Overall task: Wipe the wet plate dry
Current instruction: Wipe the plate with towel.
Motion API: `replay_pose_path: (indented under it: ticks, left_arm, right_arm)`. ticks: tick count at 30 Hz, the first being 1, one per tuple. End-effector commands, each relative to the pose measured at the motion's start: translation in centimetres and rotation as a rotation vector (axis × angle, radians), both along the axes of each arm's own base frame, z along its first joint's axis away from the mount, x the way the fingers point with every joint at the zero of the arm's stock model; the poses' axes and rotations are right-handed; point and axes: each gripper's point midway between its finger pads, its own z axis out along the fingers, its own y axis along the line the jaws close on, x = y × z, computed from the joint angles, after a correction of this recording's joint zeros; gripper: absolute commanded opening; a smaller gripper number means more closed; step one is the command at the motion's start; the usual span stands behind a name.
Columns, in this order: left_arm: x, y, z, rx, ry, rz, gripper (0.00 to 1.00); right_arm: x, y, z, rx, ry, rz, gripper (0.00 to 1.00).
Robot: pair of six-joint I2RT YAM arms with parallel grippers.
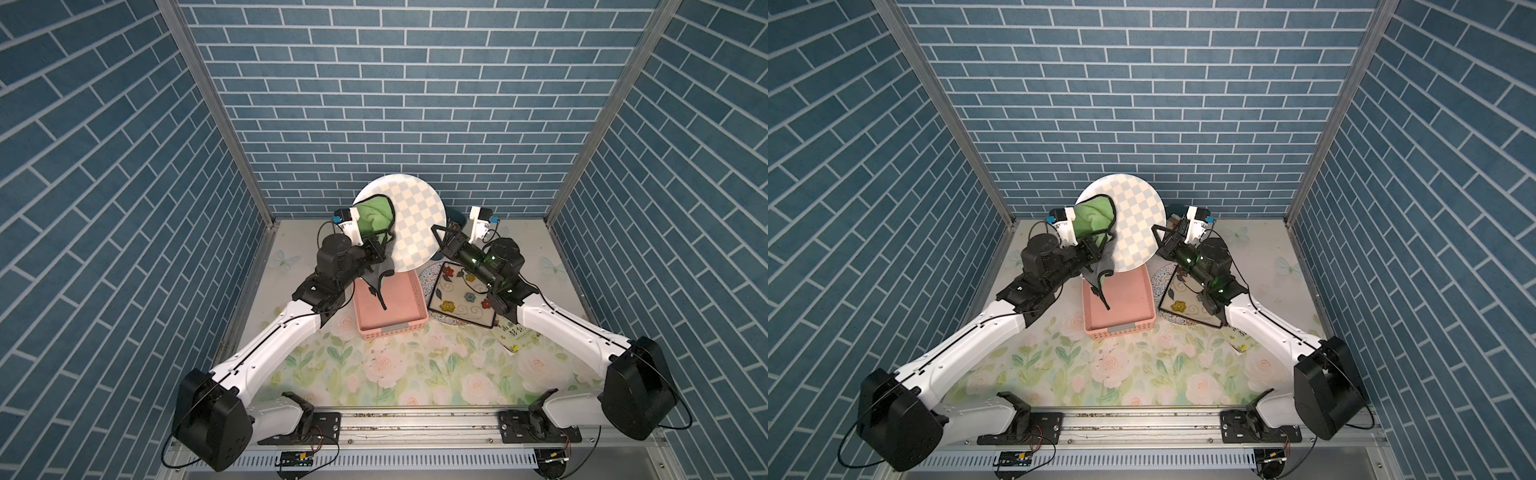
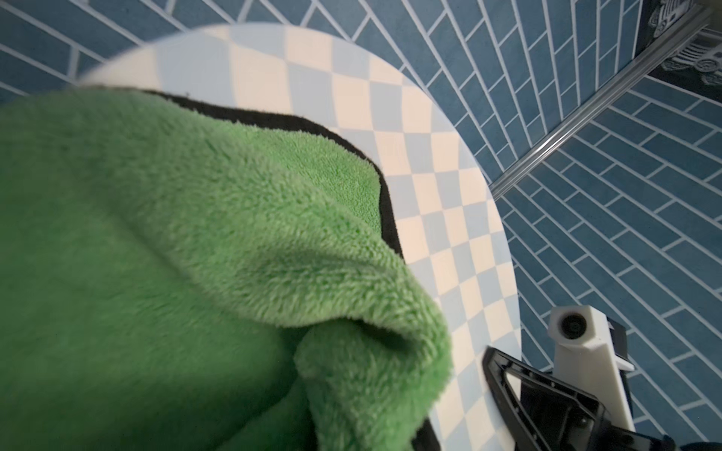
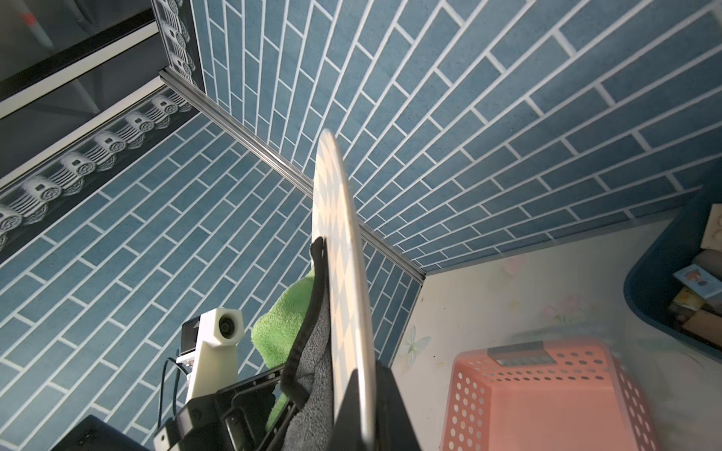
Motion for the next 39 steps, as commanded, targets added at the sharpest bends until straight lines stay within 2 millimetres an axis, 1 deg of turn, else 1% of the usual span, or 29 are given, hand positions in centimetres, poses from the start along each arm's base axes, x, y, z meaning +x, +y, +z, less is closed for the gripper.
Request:
replay_pose_path:
  ticks: [1, 2, 3, 4, 5, 6, 7, 8, 9, 10, 12, 14, 15, 16, 17, 18, 19, 20, 23, 24, 25, 27, 31, 32, 33, 34, 36, 37, 39]
  left_arm:
    - [-0.2, -2.0, -4.5, 0.05, 0.116, -0.054, 0.0]
    - [0.2, -0.6, -3.7, 0.019, 0.101, -0.022, 0.0]
    - [0.9, 1.6, -2.8, -0.014, 0.088, 0.03, 0.0]
    - [1.7, 5.1, -1.9, -0.044, 0.081, 0.113, 0.0]
    - [2.2, 7.6, -1.3, -0.055, 0.076, 0.177, 0.0]
    - [2.6, 9.6, -0.7, -0.055, 0.063, 0.228, 0.0]
    - [2.7, 10.5, -0.3, -0.04, 0.054, 0.247, 0.0]
    - [2.8, 10.4, 0.3, -0.029, 0.04, 0.236, 0.0]
    - [2.7, 9.2, 0.7, -0.033, 0.028, 0.185, 0.0]
    - [2.4, 7.5, 0.9, -0.045, 0.019, 0.119, 0.0]
    - [1.5, 3.3, 1.3, -0.047, 0.003, -0.002, 0.0]
    - [0.2, -1.5, 1.4, -0.014, -0.012, -0.118, 0.0]
    - [-0.2, -3.6, 0.6, 0.019, -0.001, -0.162, 0.0]
    - [-0.4, -5.0, 0.7, 0.048, -0.008, -0.185, 0.0]
    - [-0.4, -5.7, 0.3, 0.077, 0.001, -0.193, 0.0]
    - [-0.2, -5.7, 0.2, 0.086, 0.004, -0.182, 0.0]
    - [0.2, -5.0, 0.4, 0.09, 0.002, -0.153, 0.0]
    - [0.6, -3.8, 0.7, 0.088, -0.004, -0.116, 0.0]
    - [1.9, 1.0, 1.4, 0.024, -0.007, -0.01, 0.0]
    - [1.9, 2.0, 1.8, 0.009, -0.018, 0.007, 0.0]
    - [1.9, 2.3, 1.9, 0.017, -0.026, 0.016, 0.0]
    - [1.5, 1.2, 1.5, 0.046, -0.016, -0.023, 0.0]
    - [-0.1, -5.3, -0.5, 0.143, 0.007, -0.183, 0.0]
    - [-0.3, -6.3, -0.6, 0.171, 0.004, -0.193, 0.0]
    - [-0.2, -6.7, -0.6, 0.184, 0.005, -0.194, 0.0]
    - [0.2, -6.2, -0.2, 0.188, 0.004, -0.17, 0.0]
    - [1.9, -2.7, 1.0, 0.187, 0.003, -0.044, 0.0]
    - [3.4, 1.0, 1.9, 0.162, 0.013, 0.059, 0.0]
    - [4.7, 6.9, 2.7, 0.125, 0.035, 0.211, 0.0]
  right_arm:
    - [-6.1, 2.9, 9.1, 0.222, -0.214, 0.248, 0.0]
    - [-6.5, 2.9, 9.3, 0.225, -0.23, 0.266, 0.0]
    - [-7.1, 2.7, 9.6, 0.232, -0.253, 0.279, 0.0]
    - [-7.7, 2.3, 9.9, 0.229, -0.279, 0.278, 0.0]
    - [-8.0, 1.8, 10.2, 0.216, -0.296, 0.265, 0.0]
    - [-8.2, 1.5, 10.2, 0.198, -0.302, 0.251, 0.0]
    - [-8.4, 1.3, 10.2, 0.183, -0.306, 0.244, 0.0]
    - [-8.5, 1.3, 10.3, 0.176, -0.313, 0.251, 0.0]
    - [-8.8, 1.6, 10.5, 0.176, -0.322, 0.272, 0.0]
    - [-9.2, 2.1, 10.6, 0.182, -0.332, 0.299, 0.0]
    - [-9.9, 3.4, 10.9, 0.186, -0.351, 0.35, 0.0]
    - [-10.7, 4.8, 11.2, 0.182, -0.373, 0.4, 0.0]
    - [-10.8, 5.2, 11.3, 0.184, -0.378, 0.413, 0.0]
    - [-10.8, 5.2, 11.5, 0.189, -0.384, 0.415, 0.0]
    - [-10.7, 5.1, 11.7, 0.194, -0.389, 0.41, 0.0]
    - [-10.6, 4.7, 11.9, 0.197, -0.391, 0.395, 0.0]
    - [-10.2, 4.0, 12.1, 0.195, -0.392, 0.374, 0.0]
    - [-9.9, 3.4, 12.2, 0.193, -0.387, 0.355, 0.0]
    - [-8.7, 1.1, 11.6, 0.177, -0.356, 0.284, 0.0]
    - [-8.5, 0.6, 11.3, 0.172, -0.349, 0.266, 0.0]
    - [-8.6, 0.4, 11.1, 0.17, -0.347, 0.257, 0.0]
    - [-8.8, 0.7, 10.7, 0.163, -0.344, 0.268, 0.0]
    - [-10.1, 3.5, 10.8, 0.157, -0.368, 0.354, 0.0]
    - [-10.2, 3.9, 10.8, 0.158, -0.372, 0.366, 0.0]
    - [-10.2, 4.0, 11.0, 0.162, -0.378, 0.368, 0.0]
    - [-10.1, 3.9, 11.4, 0.169, -0.388, 0.361, 0.0]
    - [-9.7, 3.3, 12.0, 0.17, -0.398, 0.334, 0.0]
    - [-9.1, 2.7, 12.0, 0.163, -0.389, 0.311, 0.0]
    - [-8.4, 1.4, 11.9, 0.166, -0.375, 0.267, 0.0]
